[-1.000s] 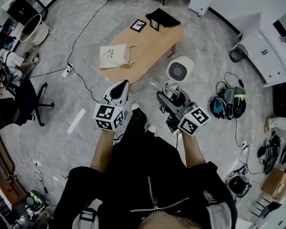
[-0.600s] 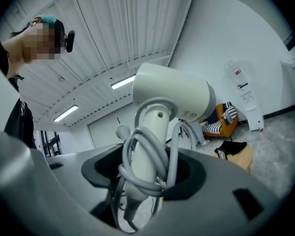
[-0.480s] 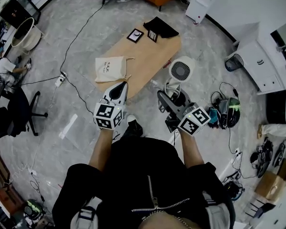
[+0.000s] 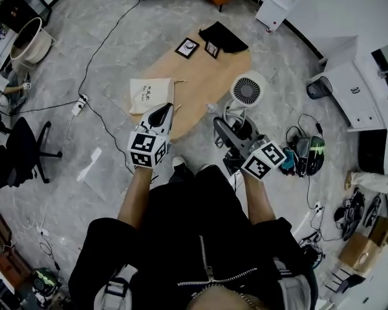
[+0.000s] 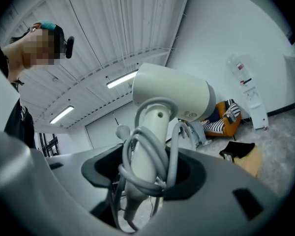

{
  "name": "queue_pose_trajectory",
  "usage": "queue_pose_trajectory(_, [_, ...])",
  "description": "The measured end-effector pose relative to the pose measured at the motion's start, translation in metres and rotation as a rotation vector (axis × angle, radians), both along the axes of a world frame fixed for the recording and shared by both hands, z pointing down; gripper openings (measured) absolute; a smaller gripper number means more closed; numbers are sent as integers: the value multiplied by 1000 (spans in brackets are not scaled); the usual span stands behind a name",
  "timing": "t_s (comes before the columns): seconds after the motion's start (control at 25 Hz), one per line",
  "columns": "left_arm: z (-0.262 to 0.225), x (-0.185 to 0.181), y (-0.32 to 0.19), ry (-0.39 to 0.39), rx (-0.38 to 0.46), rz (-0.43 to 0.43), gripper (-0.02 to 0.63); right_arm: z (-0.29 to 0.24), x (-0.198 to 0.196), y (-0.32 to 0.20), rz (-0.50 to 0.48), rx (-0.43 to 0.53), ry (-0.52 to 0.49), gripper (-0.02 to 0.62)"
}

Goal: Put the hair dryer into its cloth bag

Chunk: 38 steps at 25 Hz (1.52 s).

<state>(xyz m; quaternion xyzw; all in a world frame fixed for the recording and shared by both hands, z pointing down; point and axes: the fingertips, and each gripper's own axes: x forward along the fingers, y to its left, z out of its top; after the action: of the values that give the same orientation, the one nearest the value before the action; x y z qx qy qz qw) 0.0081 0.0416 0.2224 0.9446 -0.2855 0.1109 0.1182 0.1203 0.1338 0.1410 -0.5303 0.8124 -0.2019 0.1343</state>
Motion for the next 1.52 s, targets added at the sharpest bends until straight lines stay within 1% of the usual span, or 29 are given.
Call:
queue_pose_trajectory(0.24, [9,22,-29,-32,-9,6,14,14,16,-38,-29,-37,5,247])
queue_pose_trajectory(0.36, [14,31,-47,-48,-14,-18,14,20,25,-62,-66,-37,5,247])
queue_pose_trajectory(0.48, [22,37,-70,-62,-45,-69,15,25,34,-91,-121,-34,-7,247])
queue_pose_trajectory(0.6, [34,38,-93,-93,-72,-125,15,30,42,-121,-185,-41,-2,249])
queue_pose_trajectory(0.76, [48,43,-119,-104,-125,-229,15,36,60,-162,-282,-57,-6,248])
queue_pose_trajectory(0.84, [56,47,-131,-118,-135,-263,15,43,68,-181,-313,-65,-5,249])
queue_pose_trajectory(0.96, [74,45,-142,-148,-154,-315,15,57,71,-203,-367,-79,1,249])
queue_pose_trajectory(1.08, [97,39,-150,-175,-188,-356,15,77,68,-222,-425,-111,-14,247])
queue_pose_trajectory(1.28, [153,33,-159,-200,-260,-374,17,112,67,-241,-448,-161,-22,247])
queue_pose_trajectory(1.4, [187,31,-168,-233,-286,-355,17,125,66,-251,-437,-166,-44,247])
queue_pose_trajectory(1.52, [225,28,-174,-284,-298,-323,17,139,65,-256,-417,-171,-60,247])
